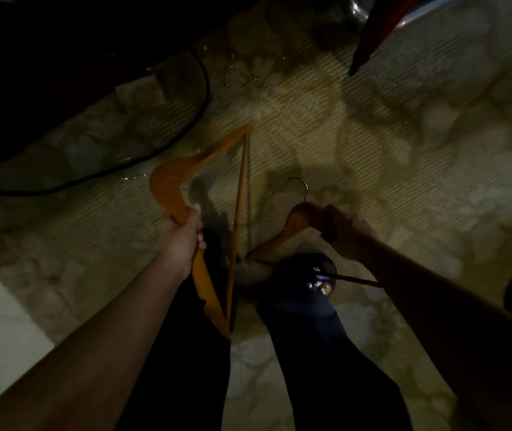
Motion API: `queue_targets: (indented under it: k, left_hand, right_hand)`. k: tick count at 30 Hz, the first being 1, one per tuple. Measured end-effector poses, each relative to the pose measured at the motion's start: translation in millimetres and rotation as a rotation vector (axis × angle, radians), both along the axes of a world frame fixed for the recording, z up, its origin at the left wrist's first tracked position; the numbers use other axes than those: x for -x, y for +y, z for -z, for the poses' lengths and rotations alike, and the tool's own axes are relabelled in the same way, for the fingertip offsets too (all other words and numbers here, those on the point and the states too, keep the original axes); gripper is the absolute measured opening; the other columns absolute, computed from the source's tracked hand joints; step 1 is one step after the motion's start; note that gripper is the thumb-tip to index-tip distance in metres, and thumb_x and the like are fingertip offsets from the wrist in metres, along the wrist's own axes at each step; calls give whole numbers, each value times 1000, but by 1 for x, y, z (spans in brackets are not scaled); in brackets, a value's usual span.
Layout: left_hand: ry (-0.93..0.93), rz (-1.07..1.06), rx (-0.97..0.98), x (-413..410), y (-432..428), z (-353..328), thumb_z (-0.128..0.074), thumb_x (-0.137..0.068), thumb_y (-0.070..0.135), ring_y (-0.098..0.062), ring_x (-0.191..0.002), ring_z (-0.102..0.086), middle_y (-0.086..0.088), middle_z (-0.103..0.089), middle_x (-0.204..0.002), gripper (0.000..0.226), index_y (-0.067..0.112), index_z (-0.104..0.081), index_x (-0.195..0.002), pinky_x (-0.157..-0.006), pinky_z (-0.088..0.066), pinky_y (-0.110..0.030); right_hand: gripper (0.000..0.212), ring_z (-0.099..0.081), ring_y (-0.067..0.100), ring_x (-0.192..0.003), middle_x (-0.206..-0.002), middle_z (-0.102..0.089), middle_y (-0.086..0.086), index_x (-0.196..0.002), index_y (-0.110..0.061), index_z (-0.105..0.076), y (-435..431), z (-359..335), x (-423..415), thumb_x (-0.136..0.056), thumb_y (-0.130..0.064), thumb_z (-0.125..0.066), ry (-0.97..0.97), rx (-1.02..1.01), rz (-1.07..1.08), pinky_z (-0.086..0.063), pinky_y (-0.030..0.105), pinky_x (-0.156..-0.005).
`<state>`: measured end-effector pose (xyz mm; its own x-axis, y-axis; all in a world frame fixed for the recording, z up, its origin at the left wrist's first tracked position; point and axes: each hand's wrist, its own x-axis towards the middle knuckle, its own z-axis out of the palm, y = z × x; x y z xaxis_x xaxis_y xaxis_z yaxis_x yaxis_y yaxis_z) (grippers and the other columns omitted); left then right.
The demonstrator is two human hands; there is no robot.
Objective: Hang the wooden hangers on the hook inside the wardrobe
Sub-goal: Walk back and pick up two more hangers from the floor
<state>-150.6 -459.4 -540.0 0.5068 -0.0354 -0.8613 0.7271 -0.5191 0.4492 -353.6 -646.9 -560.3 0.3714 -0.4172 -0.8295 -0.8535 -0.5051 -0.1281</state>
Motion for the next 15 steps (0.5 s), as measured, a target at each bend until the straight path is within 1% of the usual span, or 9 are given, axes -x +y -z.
queue_targets:
  k: [2,4,5,7,10,12,13,14,15]
  left_hand:
    - [-4,-45,-14,-2,9,-28,-55,-92,30,-7,-41,-39,1,-41,-60,21,21,-45,-77,-36,-36,-19]
    - [0,-90,-28,-8,16,-55,-53,-93,29,-6,-40,-39,1,-41,-60,21,18,-45,-78,-34,-35,-17]
    - [-3,-102,-33,-10,17,-68,-53,-93,29,-4,-39,-39,1,-41,-61,20,15,-46,-81,-34,-35,-17]
    - [-9,-109,-21,-16,18,-98,-52,-93,30,-2,-34,-41,1,-43,-60,19,13,-46,-86,-34,-36,-15]
    - [7,-111,17,-22,16,-141,-50,-94,32,-2,-31,-41,-1,-44,-58,24,17,-45,-76,-33,-36,-15]
    - [10,-116,33,-25,13,-168,-50,-94,32,-3,-30,-43,-2,-46,-57,25,17,-48,-74,-33,-37,-16]
    - [11,-107,28,-28,13,-181,-51,-94,30,-4,-31,-45,-2,-47,-57,23,15,-50,-77,-33,-38,-16]
    - [25,-99,24,-31,14,-195,-52,-94,28,-5,-34,-47,-2,-49,-58,19,13,-53,-83,-35,-40,-18]
    - [52,-97,36,-34,16,-208,-52,-93,26,-6,-38,-49,-1,-51,-59,14,12,-54,-92,-39,-41,-20]
  right_hand:
    - [47,-59,36,-105,-120,-59,15,-131,-20,-38,7,-26,-9,-88,-28,-56,-52,9,76,-46,40,-80]
    - [39,-60,35,-101,-113,-61,14,-123,-17,-41,13,-53,-22,-88,-25,-56,-97,9,140,-43,37,-74]
    - [37,-60,35,-101,-112,-61,13,-122,-17,-42,15,-68,-29,-88,-25,-56,-108,13,171,-42,37,-75]
    - [34,-59,35,-102,-111,-61,12,-120,-19,-43,19,-98,-44,-88,-25,-55,-129,29,239,-46,41,-80]
    - [37,-62,35,-96,-107,-62,15,-122,-17,-42,21,-142,-66,-88,-23,-55,-164,-32,341,-52,46,-81]
    - [40,-64,37,-93,-106,-62,17,-124,-13,-41,18,-169,-80,-88,-22,-55,-167,-71,366,-54,48,-80]
    - [40,-65,36,-90,-104,-62,16,-124,-13,-41,16,-182,-86,-88,-22,-55,-162,-79,369,-55,46,-78]
    - [39,-67,31,-83,-100,-60,14,-124,-12,-41,14,-196,-91,-88,-21,-55,-165,-91,377,-57,43,-72]
    - [38,-68,22,-73,-95,-59,11,-123,-10,-41,13,-210,-96,-89,-19,-55,-185,-111,396,-57,35,-62]
